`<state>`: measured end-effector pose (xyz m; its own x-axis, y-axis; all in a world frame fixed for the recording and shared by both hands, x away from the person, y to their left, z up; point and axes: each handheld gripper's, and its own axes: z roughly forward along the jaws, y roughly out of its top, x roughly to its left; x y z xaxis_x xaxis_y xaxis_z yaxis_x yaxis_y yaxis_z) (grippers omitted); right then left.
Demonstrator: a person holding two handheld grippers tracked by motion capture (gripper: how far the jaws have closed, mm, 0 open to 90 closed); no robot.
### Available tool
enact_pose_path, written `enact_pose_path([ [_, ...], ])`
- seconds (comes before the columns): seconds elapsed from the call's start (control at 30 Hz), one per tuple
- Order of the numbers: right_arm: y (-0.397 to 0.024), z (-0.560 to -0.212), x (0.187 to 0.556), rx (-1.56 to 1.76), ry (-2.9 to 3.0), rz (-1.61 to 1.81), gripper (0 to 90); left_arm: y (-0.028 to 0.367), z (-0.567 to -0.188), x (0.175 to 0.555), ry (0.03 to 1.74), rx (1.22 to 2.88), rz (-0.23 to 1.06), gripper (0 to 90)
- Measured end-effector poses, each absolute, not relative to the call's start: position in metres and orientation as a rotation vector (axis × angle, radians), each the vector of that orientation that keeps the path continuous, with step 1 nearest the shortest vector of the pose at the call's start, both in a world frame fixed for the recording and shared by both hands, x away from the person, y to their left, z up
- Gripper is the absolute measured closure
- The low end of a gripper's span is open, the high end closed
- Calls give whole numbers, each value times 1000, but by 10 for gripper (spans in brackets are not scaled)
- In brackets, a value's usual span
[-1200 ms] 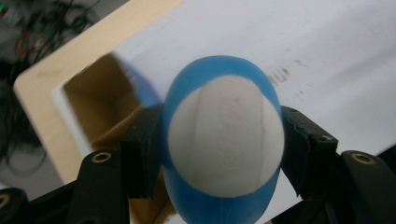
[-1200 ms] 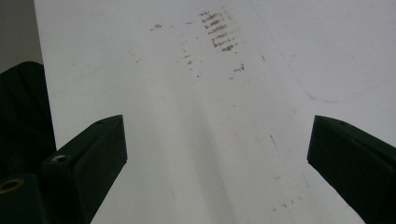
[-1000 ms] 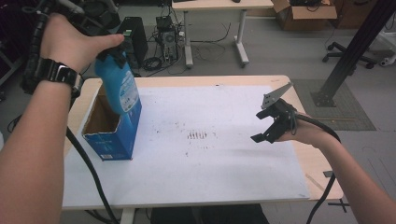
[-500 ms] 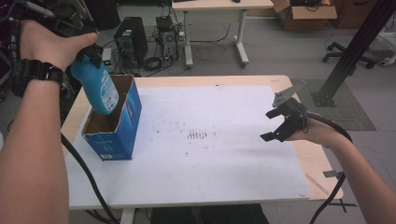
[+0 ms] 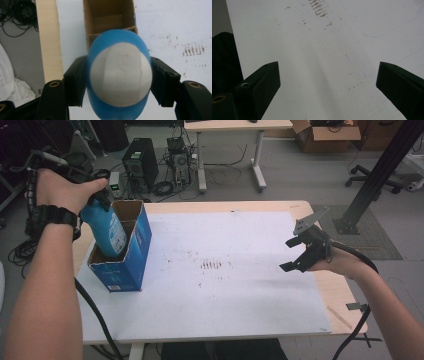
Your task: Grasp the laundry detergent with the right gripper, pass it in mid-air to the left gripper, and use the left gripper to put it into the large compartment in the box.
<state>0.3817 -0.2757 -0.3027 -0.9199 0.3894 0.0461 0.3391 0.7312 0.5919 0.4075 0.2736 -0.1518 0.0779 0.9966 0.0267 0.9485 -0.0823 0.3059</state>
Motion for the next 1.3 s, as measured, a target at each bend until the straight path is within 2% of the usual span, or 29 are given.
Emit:
enact_pose_path([
  [0.57, -276, -310, 381, 622, 2859, 964, 52, 279, -219, 419, 2009, 2173, 251, 381],
  [1.3, -276, -313, 379, 623, 2864, 966, 52, 272, -261, 424, 2024, 2210, 221, 381],
])
